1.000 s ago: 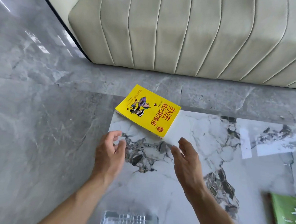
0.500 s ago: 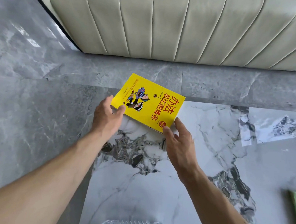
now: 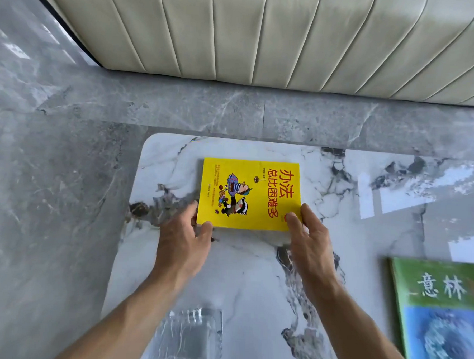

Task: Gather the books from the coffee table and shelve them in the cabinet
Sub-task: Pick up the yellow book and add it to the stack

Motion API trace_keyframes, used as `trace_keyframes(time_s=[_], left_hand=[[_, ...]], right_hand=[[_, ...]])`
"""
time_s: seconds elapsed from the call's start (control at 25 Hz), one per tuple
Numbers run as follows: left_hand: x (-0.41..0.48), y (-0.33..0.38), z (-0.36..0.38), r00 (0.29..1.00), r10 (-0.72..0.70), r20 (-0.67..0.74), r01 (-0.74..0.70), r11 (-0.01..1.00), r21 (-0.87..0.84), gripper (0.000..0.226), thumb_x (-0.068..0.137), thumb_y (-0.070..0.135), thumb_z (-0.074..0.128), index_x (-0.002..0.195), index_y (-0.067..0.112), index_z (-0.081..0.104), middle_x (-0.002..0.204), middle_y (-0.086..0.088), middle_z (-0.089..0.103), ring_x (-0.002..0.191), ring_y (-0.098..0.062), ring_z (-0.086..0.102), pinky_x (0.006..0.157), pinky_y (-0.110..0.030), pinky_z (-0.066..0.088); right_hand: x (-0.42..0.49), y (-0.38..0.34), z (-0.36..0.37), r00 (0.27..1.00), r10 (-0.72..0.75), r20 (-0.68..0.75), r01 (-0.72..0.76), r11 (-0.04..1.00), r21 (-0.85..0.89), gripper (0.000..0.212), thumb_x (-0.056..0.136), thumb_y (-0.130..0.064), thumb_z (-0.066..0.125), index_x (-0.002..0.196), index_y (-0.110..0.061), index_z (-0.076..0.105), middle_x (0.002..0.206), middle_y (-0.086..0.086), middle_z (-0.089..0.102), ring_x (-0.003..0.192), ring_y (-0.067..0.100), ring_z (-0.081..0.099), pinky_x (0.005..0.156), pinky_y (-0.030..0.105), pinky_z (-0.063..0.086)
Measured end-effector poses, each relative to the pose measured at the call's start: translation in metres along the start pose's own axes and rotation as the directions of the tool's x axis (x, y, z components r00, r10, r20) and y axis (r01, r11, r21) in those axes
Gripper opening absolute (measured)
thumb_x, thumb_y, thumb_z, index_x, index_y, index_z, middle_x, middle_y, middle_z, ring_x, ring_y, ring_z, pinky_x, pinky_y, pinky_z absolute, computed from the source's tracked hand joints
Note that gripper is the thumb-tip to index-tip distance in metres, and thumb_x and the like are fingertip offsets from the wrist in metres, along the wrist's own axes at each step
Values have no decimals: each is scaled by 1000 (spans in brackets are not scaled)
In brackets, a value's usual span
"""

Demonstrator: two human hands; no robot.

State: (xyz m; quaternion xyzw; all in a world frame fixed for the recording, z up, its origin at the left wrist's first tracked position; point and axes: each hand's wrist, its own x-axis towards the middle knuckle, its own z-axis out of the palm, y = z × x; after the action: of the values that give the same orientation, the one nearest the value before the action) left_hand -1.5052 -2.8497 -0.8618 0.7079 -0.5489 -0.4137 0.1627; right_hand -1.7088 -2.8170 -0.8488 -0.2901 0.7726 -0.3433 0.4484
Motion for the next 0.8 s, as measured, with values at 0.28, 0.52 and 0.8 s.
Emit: trace_keyframes(time_s=[0.28,0.52,0.8], left_hand=[[-111,45,89,977,-139,163,120,986,120,59,76,49,44,121,17,65,97,-6,72,89,-28,65,77,-37,55],[-195,77,146,905,-364,218,316,921,228,39,91,31,56,115,2,47,79,-13,59,84,-34,55,69,-36,43],[-190,83,148,952,-302,-41,302,918,256,39,89,28,59,122,8,57,115,-17,66,111,-37,60,89,-40,46]], right_hand=[[-44,69,-105,988,129,-83,-132,991,-32,65,93,-45,55,149,-13,45,128,7,65,113,19,57,107,45,45],[-40,82,-160,994,2,112,17,985,-171,74,93,-40,58,158,-18,29,163,5,35,148,22,34,121,44,29],[-44,93,-189,976,-88,198,134,963,-235,71,102,-29,51,160,-13,15,170,4,15,156,16,11,113,18,7]])
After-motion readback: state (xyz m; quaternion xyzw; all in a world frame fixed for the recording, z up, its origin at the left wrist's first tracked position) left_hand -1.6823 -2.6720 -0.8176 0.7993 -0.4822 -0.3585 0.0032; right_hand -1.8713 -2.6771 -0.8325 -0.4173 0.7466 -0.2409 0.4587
